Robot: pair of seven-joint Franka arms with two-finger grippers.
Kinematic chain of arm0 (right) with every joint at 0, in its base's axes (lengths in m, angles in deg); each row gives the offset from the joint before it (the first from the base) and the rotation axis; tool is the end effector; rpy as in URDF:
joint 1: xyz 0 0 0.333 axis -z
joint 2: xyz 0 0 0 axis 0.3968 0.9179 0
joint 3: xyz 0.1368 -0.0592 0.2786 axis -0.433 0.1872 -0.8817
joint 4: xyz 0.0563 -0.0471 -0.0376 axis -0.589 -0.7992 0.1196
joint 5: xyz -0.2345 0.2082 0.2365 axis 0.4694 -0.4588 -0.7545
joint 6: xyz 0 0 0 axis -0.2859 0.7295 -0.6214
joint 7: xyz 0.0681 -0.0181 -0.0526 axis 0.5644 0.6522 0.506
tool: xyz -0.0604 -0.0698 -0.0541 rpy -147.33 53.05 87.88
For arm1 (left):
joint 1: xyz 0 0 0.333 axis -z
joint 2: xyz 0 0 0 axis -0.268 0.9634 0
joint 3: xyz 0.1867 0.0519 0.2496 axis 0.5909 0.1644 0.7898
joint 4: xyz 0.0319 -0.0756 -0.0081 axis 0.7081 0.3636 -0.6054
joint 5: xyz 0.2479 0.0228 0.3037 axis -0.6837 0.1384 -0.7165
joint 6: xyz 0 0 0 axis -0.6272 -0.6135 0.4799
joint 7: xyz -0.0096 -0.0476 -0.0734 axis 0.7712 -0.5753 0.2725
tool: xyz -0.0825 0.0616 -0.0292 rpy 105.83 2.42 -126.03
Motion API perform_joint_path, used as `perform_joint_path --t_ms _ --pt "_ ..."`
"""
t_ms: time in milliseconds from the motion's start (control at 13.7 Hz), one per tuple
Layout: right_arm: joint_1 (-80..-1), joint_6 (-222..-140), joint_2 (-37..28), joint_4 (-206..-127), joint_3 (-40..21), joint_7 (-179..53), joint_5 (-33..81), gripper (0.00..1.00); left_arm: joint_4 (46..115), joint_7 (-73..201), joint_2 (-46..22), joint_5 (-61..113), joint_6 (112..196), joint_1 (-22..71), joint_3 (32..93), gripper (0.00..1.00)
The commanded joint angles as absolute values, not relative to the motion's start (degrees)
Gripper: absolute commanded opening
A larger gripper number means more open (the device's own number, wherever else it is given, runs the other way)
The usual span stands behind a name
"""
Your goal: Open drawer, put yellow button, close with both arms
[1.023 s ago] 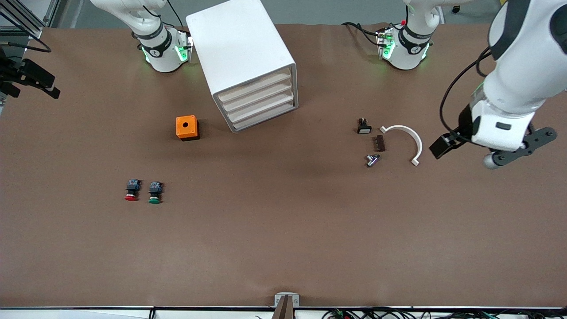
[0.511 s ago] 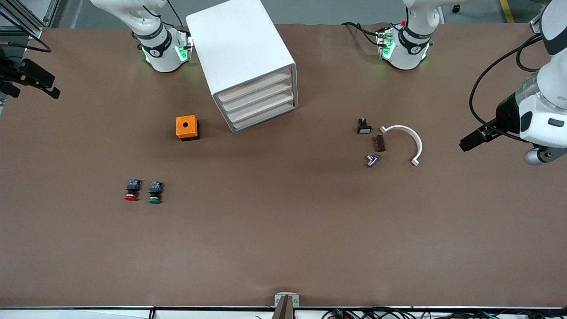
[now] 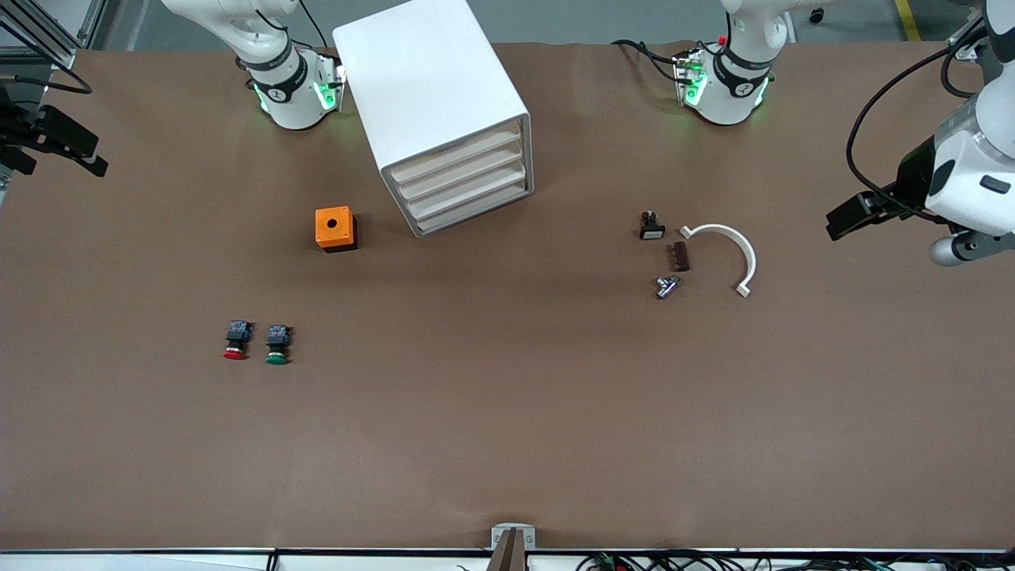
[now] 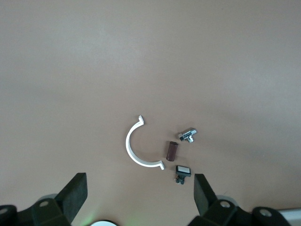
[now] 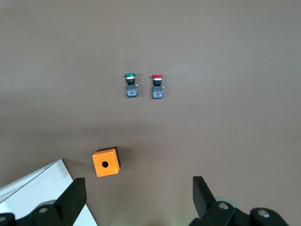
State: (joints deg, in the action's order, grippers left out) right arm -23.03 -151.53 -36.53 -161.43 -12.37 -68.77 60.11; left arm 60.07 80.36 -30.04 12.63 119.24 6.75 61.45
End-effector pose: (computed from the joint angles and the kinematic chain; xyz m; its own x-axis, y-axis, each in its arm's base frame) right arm 0.5003 -0.0238 0.6669 0.9983 -0.0556 0.0167 -0.0553 -0.9983 -0.0167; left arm 0.5753 -0.0830 0.6313 0.9740 0.2218 -0.0468 0.2196 -0.9744 -0.0487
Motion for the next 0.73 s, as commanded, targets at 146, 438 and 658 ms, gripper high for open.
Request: perform_joint_path --t_ms 146,438,658 --pt "-21.97 -151.37 -35.97 -160.37 -13.28 -68.11 61.08 1.00 62.84 74.27 -34.30 13.75 118.31 7.80 64.14 1.00" --pt "-21.97 -151.37 -35.97 -160.37 -13.28 -68.11 61.08 1.00 67.50 72.86 -37.64 14.36 118.66 14.49 72.50 1.00" --pt "-21.97 -151.37 -35.97 -160.37 -13.28 -68.11 61.08 1.00 74.79 70.13 -42.39 15.33 123.49 14.40 73.29 1.00"
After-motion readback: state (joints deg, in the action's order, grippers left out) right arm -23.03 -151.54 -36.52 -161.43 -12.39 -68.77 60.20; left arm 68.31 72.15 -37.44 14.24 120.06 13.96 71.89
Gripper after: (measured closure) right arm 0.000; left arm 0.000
